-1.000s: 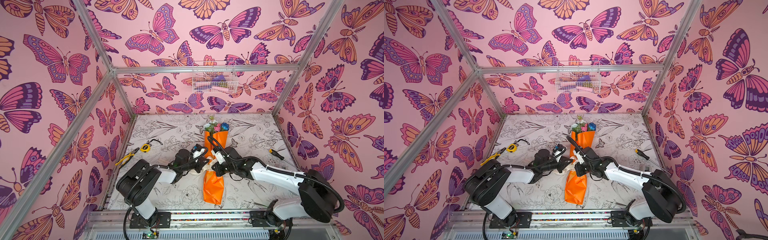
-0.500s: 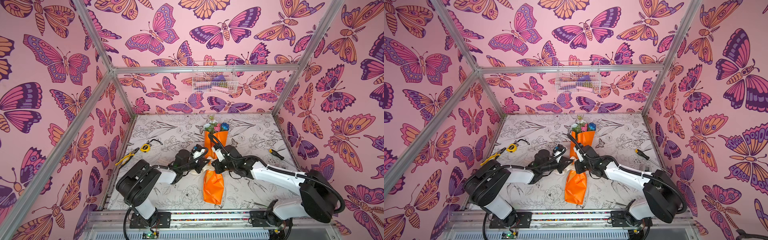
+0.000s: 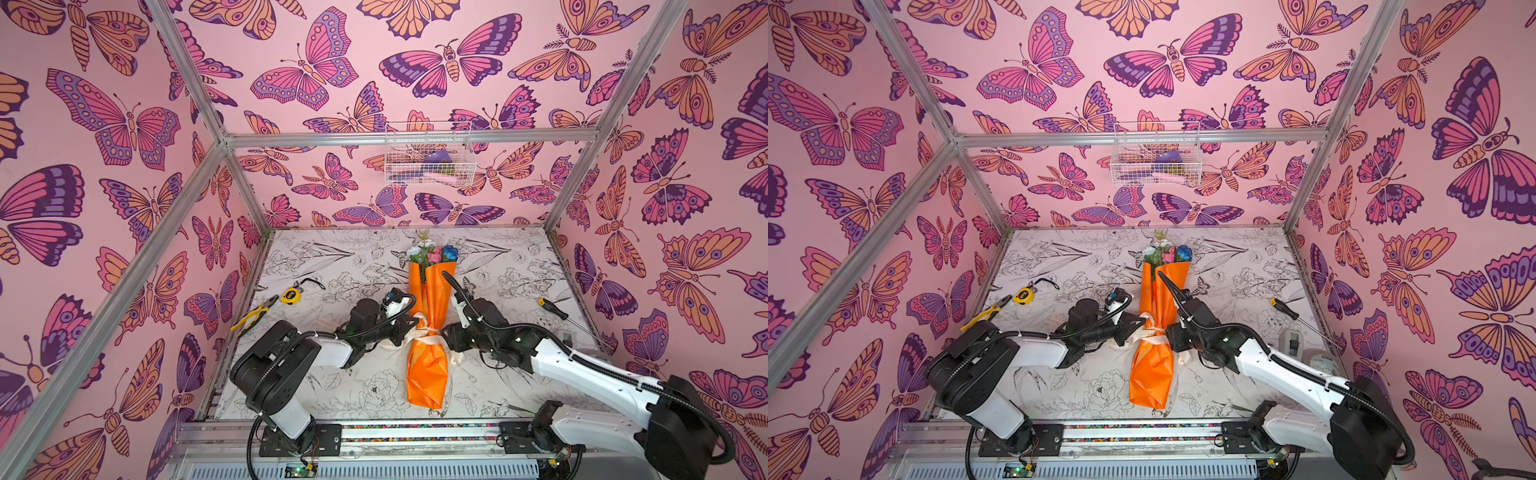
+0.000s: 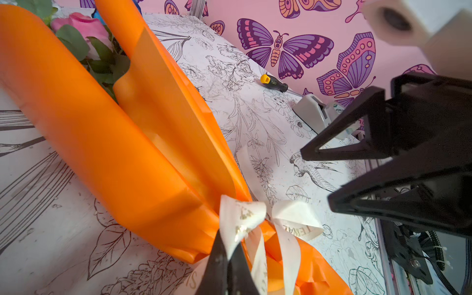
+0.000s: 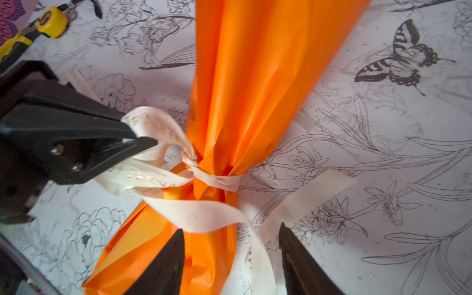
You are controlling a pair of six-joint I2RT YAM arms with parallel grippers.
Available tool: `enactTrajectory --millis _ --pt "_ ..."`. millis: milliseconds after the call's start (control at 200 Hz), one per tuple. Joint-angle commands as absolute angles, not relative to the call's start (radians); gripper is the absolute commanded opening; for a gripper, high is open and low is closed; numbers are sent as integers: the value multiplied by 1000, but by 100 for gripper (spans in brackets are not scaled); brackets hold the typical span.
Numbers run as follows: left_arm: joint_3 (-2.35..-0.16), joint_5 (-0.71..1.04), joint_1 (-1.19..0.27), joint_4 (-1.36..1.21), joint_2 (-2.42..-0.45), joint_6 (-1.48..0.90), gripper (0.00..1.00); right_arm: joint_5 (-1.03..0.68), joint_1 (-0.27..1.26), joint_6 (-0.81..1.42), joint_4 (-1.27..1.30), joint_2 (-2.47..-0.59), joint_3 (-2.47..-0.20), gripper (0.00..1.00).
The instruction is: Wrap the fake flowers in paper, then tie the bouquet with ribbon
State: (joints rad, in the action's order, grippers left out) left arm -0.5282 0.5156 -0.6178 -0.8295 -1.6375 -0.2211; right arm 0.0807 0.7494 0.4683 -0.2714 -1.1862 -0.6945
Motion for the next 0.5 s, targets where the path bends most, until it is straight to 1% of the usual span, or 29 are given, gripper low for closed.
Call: enactTrajectory --millis 0,225,350,496 --pt "-518 510 -624 -822 -1620 -210 0 116 729 513 -265 -1235 -714 61" --pt "-518 511 -624 -818 -1617 -213 0 102 694 504 -333 -1285 -718 57" --pt "-518 509 -623 -814 -1615 -211 0 39 676 490 -308 -1302 -683 57" --pt "-520 509 -624 -809 -1612 -210 0 -32 671 478 -262 -1348 -672 55"
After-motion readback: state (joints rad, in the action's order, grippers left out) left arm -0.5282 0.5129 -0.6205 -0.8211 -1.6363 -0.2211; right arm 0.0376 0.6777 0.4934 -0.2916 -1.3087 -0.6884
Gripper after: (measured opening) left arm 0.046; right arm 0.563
